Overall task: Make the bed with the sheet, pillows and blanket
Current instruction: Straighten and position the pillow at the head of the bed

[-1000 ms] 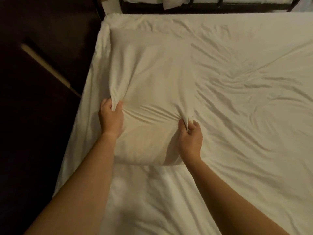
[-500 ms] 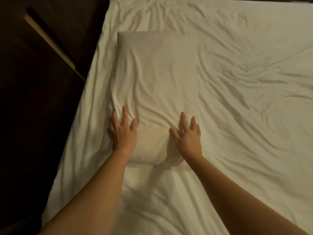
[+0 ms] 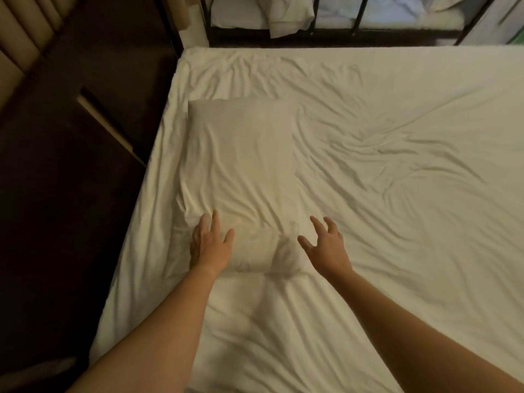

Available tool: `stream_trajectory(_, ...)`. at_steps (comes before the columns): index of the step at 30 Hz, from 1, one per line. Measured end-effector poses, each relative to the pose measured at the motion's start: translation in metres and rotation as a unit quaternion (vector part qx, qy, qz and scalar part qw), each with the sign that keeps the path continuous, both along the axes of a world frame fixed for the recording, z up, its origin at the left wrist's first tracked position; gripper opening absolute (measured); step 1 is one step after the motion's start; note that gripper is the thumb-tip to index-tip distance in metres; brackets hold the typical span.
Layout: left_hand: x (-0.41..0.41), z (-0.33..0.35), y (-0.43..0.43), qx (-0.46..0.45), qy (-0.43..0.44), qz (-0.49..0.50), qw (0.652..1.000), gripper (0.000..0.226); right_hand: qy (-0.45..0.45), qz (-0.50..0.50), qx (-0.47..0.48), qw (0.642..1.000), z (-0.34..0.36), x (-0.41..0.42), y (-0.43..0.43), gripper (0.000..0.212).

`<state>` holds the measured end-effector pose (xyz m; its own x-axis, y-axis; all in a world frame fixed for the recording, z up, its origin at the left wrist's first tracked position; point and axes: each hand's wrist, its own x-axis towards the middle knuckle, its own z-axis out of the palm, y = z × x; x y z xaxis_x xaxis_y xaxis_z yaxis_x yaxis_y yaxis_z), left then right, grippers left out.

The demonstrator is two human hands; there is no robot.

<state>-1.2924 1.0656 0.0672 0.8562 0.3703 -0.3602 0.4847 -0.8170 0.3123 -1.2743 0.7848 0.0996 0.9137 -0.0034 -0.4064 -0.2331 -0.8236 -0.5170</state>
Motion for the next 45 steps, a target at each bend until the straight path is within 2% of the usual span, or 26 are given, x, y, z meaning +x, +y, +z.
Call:
stream_trajectory(4, -0.010, 0.049, -0.069, -0.019, 0.009, -0.031, 0.999, 0.074, -0.013, -0.023, -0.009, 1.000, 0.041, -0.028, -0.074, 0.072)
stream_trajectory(10, -0.030, 0.108, -0.204, -0.013, 0.006, -0.133, 0.991, 0.072, -0.027, -0.061, -0.026, 0.997, 0.084, -0.082, -0.202, 0.076)
stream_trajectory(18, -0.078, 0.151, -0.387, -0.022, 0.006, -0.213, 0.977, 0.071, -0.016, -0.104, -0.041, 0.994, 0.111, -0.156, -0.375, 0.079)
stream_trajectory(28, -0.089, 0.145, -0.603, -0.049, 0.033, -0.299, 0.952, 0.070, 0.002, -0.195, -0.050, 0.979, 0.122, -0.207, -0.582, 0.079)
stream_trajectory(45, 0.050, 0.094, -0.938, -0.042, 0.063, -0.444, 0.893, 0.067, 0.043, -0.363, -0.069, 0.928, 0.080, -0.178, -0.881, 0.076)
